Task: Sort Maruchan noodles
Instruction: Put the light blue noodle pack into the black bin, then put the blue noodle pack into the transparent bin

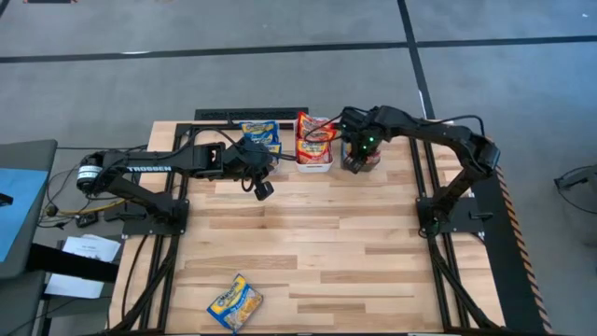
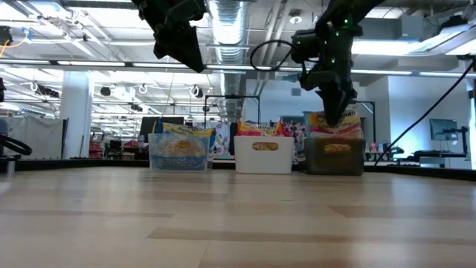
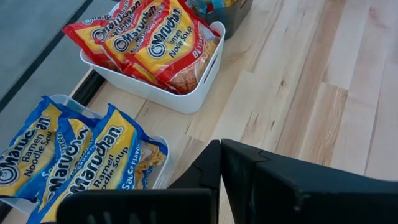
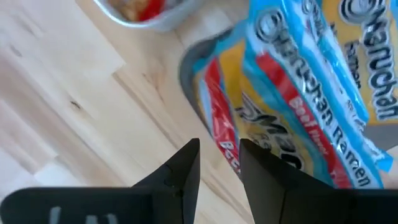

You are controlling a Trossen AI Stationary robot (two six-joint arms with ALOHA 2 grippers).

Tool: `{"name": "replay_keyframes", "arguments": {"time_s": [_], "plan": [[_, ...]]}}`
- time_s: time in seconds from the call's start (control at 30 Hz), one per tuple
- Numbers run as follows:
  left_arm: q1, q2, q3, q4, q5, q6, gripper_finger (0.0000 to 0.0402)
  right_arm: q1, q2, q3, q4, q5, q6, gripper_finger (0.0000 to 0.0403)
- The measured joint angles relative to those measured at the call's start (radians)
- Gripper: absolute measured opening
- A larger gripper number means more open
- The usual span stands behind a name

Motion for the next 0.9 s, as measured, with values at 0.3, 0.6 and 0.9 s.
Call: {"name": "replay_keyframes", "arguments": {"time_s": [0.3,0.6,0.9], "plan": [[0.0,-0.025,0.0,-0.024,-0.008,-0.006,0.0,0.041,0.0,0.099,-0.139,0.0,0.0,0.0136],[-0.042,-0.15,0.0,-0.186,0.001,-0.148,0.0,0.133,-0.074,0.085,-0.164,0.0,0.024,0.0136],[-0.161,-0.207,0.0,-0.3,0.061,-0.296,0.0,0.255,-0.265,-0.083,-0.108,0.019,0.142,0.0136]]}}
